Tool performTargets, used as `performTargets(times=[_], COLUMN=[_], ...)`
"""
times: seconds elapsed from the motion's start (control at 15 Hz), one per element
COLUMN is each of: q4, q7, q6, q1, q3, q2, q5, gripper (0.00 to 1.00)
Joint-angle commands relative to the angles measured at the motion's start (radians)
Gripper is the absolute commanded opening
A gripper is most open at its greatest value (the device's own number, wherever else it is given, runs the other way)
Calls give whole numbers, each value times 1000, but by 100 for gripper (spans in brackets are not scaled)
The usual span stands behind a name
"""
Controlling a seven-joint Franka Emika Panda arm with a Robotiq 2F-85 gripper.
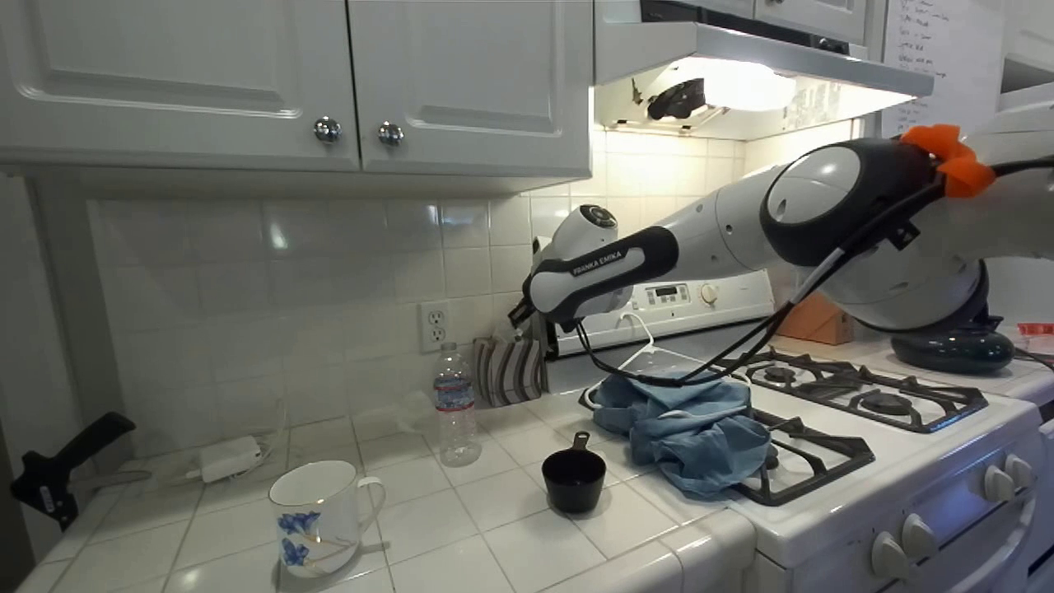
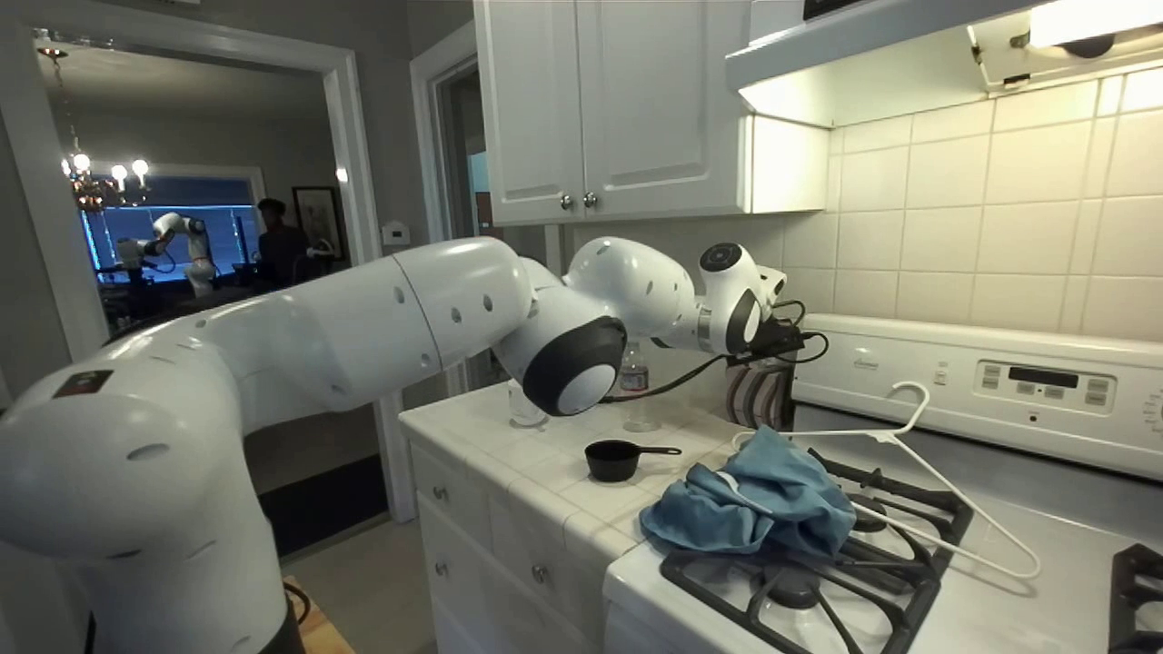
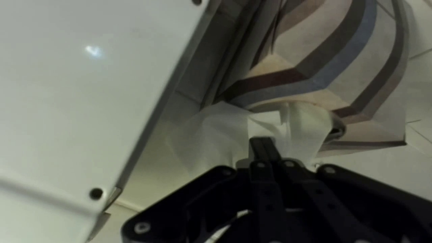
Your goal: Remove one paper towel from the tissue box
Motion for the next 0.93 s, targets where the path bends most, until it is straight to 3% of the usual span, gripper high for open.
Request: performTargets(times=[0.0, 0.13, 0.53, 0.67, 0.87], q4=[-24, -48, -152, -169, -169], q7=[145, 246, 495, 645, 871], q6=[45, 74, 116, 133, 115], q1=[54, 93, 206, 274, 406], q3=[-162, -258, -425, -552, -798], q2=[-52, -82, -150, -163, -161], q5=[11, -1, -65, -53, 13], gripper=[0, 0, 0, 0, 0])
